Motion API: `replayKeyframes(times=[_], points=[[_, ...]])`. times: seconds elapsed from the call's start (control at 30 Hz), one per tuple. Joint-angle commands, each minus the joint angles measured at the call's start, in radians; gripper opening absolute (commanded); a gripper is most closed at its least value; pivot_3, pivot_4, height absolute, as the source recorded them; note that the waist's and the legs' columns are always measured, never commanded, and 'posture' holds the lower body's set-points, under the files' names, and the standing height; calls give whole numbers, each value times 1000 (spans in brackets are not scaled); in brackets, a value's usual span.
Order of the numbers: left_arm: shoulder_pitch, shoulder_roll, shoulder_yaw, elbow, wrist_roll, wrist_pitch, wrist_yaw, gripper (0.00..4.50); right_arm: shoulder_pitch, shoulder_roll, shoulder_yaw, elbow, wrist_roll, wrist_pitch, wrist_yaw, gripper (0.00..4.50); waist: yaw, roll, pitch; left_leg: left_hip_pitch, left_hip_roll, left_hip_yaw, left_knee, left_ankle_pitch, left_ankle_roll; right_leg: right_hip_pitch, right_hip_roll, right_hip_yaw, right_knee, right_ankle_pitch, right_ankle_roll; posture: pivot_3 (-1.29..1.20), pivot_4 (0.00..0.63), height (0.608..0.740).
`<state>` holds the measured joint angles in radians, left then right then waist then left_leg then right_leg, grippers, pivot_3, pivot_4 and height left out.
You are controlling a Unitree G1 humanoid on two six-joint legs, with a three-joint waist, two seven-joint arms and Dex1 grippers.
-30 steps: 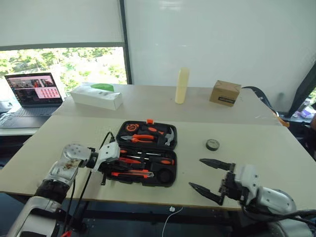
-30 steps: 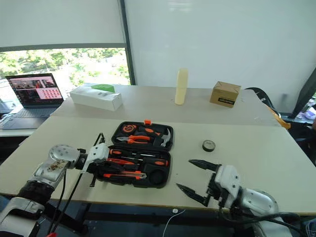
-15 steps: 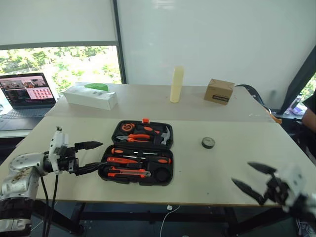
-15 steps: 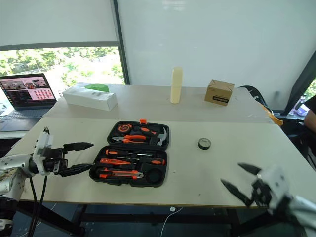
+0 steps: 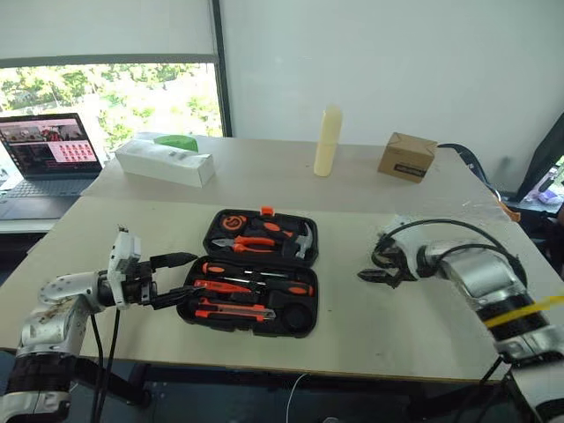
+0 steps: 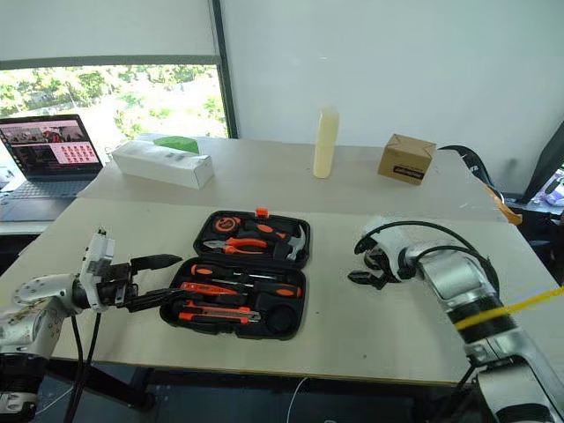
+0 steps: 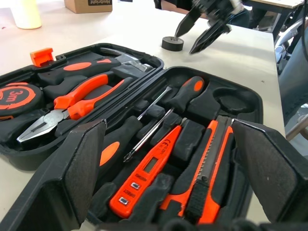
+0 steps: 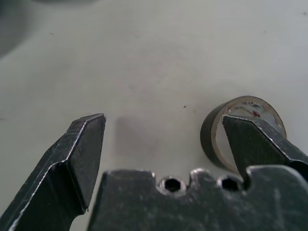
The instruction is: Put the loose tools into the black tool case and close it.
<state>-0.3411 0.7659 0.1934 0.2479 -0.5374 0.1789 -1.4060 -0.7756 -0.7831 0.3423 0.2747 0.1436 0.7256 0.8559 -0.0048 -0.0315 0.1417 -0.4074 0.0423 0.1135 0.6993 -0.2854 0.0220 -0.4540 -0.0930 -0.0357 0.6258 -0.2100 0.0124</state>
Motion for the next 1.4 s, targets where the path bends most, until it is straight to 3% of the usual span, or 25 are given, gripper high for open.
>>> replayKeyframes(times=[0.03,0.3,0.4,0.47,0.57,0.73,0.9,1.33,1.4], points=[[16,2,7,-52,-3,-3,7,4500,-50,14,15,81,-62,-56,44,3701,-2,0,0,-2,-1,0,0,0,0,-1,0,0,-1,0,1,0,150,740],[42,5,14,-85,-6,-11,12,4500,-72,21,-4,134,-116,-139,98,971,-5,0,0,-3,-1,0,6,0,0,0,-1,-1,0,1,2,0,150,740],[43,1,8,-96,-13,-16,-4,4500,-50,12,-36,45,-57,-268,221,72,-8,1,1,-3,0,-1,10,-1,3,0,-1,-1,1,1,2,0,150,740],[48,3,1,-103,-14,-18,-21,4500,-30,11,-63,-84,30,-276,328,72,-8,1,1,-2,2,-1,11,-3,5,0,1,0,3,1,1,0,150,740],[68,9,-24,-106,9,-65,-77,4500,-6,19,-54,-359,169,-116,425,72,-13,2,1,-1,4,-3,12,-3,5,-1,2,0,4,2,0,0,150,740],[75,7,-48,-85,37,-113,-110,4500,11,41,56,-541,149,2,403,72,-7,2,1,0,4,-2,13,-3,6,0,2,-1,5,3,-1,0,150,740],[86,13,-62,-80,51,-128,-126,4500,0,85,190,-547,66,74,346,72,0,2,1,0,3,-1,16,-4,7,1,1,-1,5,4,-1,0,150,740],[105,36,-48,-135,43,-92,-110,4500,-67,116,347,-474,-36,131,350,72,3,2,1,0,3,0,16,-3,6,1,1,-2,5,5,-1,0,150,740],[109,37,-49,-168,39,-71,-88,4500,-84,120,363,-460,-46,112,367,796,3,1,1,1,3,0,16,-3,6,1,1,-2,5,5,-1,0,150,740]])
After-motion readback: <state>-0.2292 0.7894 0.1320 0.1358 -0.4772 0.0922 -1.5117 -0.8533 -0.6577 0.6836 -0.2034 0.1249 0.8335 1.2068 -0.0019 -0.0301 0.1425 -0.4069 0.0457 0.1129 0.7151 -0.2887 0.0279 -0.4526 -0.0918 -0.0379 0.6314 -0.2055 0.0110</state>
